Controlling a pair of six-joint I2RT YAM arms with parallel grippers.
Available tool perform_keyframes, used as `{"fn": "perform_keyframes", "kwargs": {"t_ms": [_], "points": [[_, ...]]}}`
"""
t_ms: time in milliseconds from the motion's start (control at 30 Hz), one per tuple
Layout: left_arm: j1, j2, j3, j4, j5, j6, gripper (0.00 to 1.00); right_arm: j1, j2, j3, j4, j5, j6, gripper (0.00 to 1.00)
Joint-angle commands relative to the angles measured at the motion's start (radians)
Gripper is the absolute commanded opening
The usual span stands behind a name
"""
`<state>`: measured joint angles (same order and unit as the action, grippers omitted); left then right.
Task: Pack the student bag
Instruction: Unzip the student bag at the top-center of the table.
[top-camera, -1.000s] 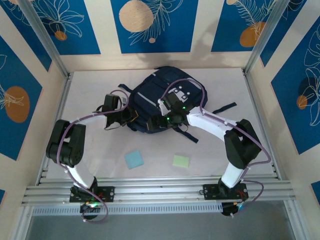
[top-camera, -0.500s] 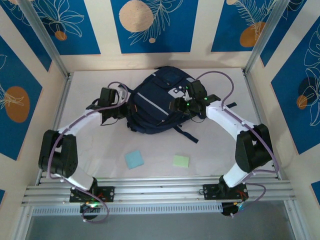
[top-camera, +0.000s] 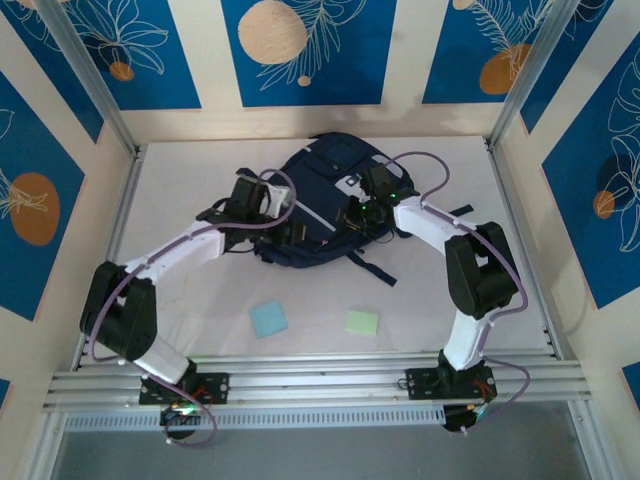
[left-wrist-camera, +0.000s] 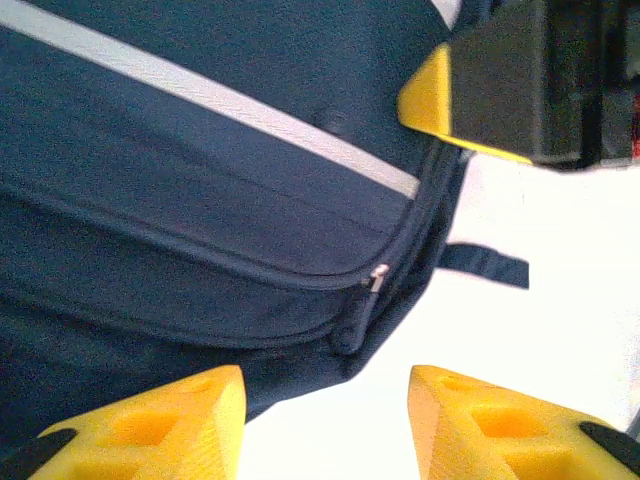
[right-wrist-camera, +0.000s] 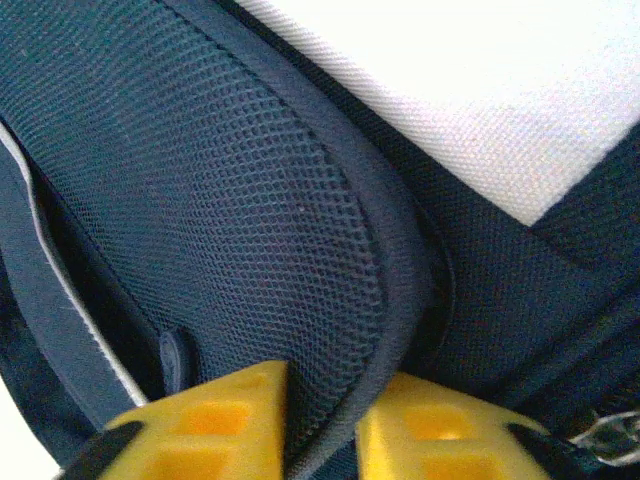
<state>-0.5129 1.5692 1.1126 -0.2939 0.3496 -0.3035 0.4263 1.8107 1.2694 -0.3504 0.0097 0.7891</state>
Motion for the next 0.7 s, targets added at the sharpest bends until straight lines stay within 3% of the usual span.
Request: {"fn": "perform_keyframes", "kwargs": {"t_ms": [0,100,433,667], "points": [[-0.043,0.056,0.052,-0.013,-0.029,0.074,0.47,0.02,0.01,0.042,0.04,-0.054,0.023,0.12],[-0.073,0.109,0.087,-0.038,-0.06,0.1,0.47,0.022,0.002,0.039,0.047,-0.06,0.032,0.0],[-0.185,0.224,0.178,-0.135,-0.239,0.167,0.48,0.014,-0.02,0.031,0.083,-0.085,0.068,0.0],[-0.193,0.29,0.211,-0.136,-0.339,0.146,0.46,0.015,-0.043,0.02,0.088,-0.087,0.072,0.0]]}}
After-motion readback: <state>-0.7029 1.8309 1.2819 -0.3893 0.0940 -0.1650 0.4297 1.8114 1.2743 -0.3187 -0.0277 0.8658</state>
